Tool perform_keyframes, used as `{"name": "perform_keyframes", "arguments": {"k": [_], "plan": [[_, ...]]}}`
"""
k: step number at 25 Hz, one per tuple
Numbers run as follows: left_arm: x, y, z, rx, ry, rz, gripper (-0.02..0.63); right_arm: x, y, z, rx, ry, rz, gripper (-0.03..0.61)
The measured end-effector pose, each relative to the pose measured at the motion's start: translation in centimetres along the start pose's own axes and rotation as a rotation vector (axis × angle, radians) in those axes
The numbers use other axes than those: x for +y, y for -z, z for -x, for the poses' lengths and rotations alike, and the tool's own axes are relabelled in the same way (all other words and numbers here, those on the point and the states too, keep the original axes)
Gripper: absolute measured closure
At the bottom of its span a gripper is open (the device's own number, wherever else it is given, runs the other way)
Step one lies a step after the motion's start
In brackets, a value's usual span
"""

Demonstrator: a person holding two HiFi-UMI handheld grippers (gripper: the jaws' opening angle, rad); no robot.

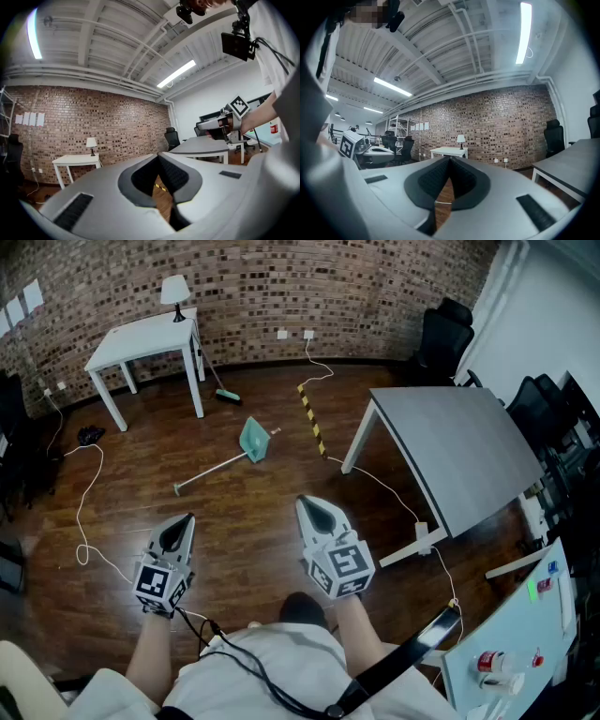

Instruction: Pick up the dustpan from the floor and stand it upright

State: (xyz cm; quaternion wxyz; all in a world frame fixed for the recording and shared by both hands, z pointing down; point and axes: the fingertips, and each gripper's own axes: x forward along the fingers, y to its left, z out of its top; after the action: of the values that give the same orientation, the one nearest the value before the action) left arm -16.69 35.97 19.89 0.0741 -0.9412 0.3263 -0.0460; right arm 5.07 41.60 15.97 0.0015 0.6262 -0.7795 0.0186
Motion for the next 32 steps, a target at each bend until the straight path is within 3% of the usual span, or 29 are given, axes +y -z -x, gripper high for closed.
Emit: {"name": "perform_keyframes", "arguments": {"k": [5, 12, 20, 26, 32], "plan": [[2.8, 0.1, -1.1, -0.003, -0.008, 0.013, 0.594, 0.1, 0.0, -2.7, -0.004, -0.004, -0.001, 0.600], [5.8, 2.4, -6.1, 0.033, -0.028, 0.019, 0.594, -3.9, 2.2, -9.0, 0.012, -0.025, -0.032, 0.600], [12.6, 4.2, -19.0, 0.078, -0.096, 0.054, 0.594, -14.7, 2.1, -22.1, 0.020, -0.052, -0.020, 0.600], [17.8, 1.7, -29.6, 0.058, -0.187, 0.021, 0.594, -23.3, -0.8, -31.2, 0.000, -0.090, 0.061, 0.600], [20.5, -0.8, -35.7, 0.017, -0.199, -0.024, 0.594, -26.9, -3.7, -37.3, -0.071, -0.120, 0.105, 0.600]]}}
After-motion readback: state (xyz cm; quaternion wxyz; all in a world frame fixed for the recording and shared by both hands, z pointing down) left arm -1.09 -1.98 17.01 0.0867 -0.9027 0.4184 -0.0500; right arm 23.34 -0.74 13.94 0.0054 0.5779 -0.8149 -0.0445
